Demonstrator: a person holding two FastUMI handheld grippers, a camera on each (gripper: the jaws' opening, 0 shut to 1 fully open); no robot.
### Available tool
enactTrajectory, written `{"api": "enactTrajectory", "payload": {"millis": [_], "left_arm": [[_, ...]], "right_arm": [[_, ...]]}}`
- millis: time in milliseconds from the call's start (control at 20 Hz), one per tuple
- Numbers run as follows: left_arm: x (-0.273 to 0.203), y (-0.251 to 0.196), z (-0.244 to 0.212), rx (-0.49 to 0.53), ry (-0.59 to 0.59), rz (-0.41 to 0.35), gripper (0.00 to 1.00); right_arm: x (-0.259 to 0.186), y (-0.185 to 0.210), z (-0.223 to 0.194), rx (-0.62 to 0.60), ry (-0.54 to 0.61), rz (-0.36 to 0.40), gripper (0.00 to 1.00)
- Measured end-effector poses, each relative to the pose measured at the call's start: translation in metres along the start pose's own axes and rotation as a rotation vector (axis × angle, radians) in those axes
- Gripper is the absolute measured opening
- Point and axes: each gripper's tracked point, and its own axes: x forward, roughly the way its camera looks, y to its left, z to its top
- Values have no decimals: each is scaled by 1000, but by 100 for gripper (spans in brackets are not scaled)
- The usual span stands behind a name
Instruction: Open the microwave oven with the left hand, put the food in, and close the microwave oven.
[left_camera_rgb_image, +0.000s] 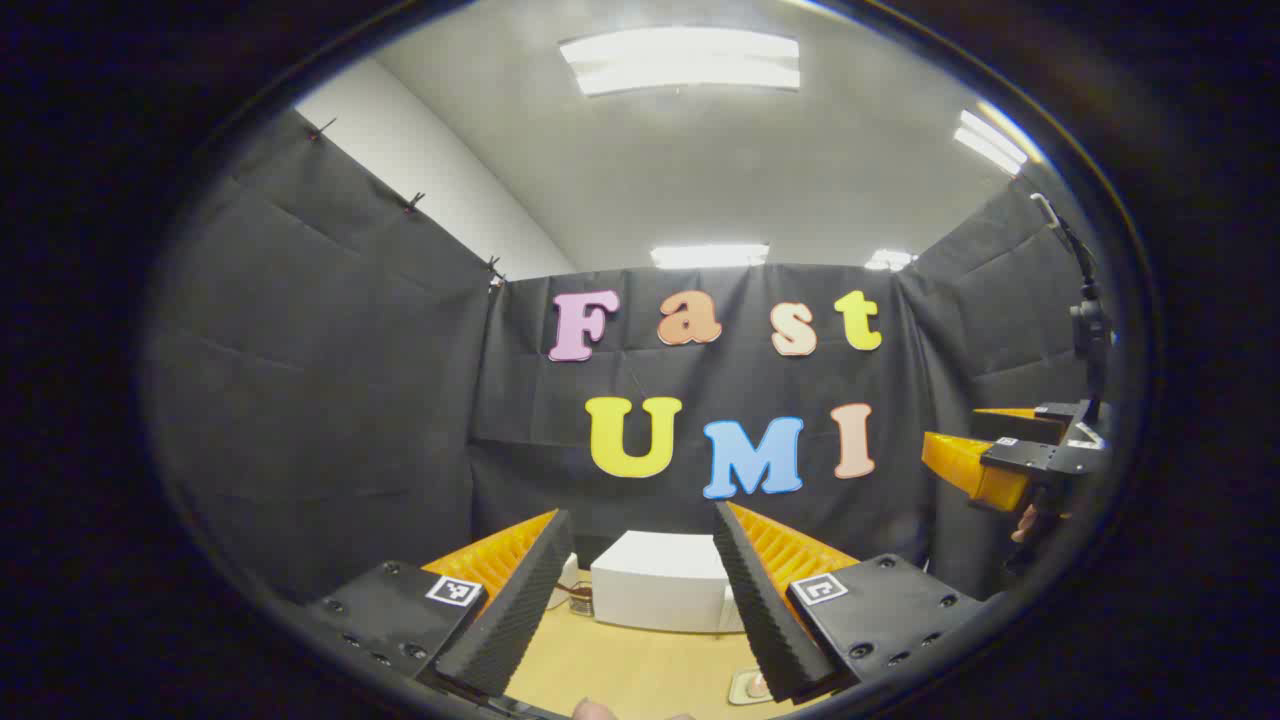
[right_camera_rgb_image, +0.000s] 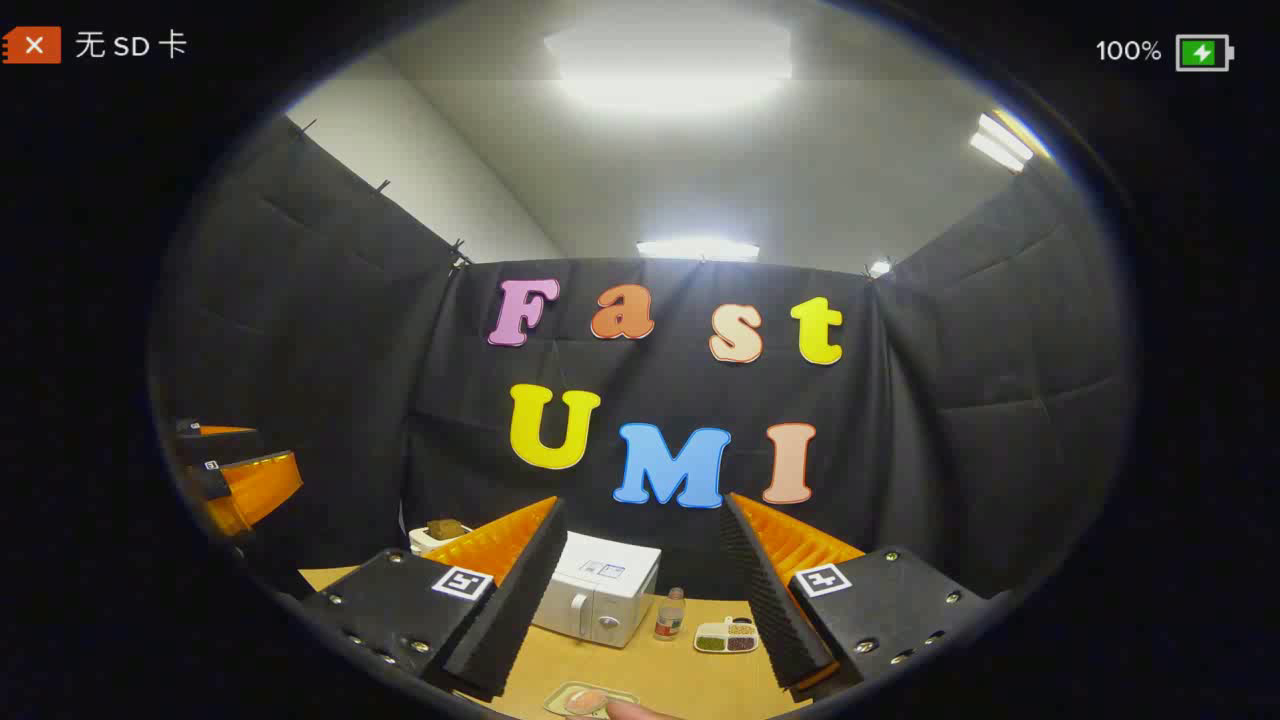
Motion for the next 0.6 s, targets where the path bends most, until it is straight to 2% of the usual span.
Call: {"api": "enactTrajectory", "payload": {"millis": [50,600], "left_arm": [[0,-1,0,0,2,2,94],[0,-8,-2,8,18,30,94]], "right_arm": [[1,-3,-1,1,5,-6,94],[6,-33,-3,9,10,-38,94]]}}
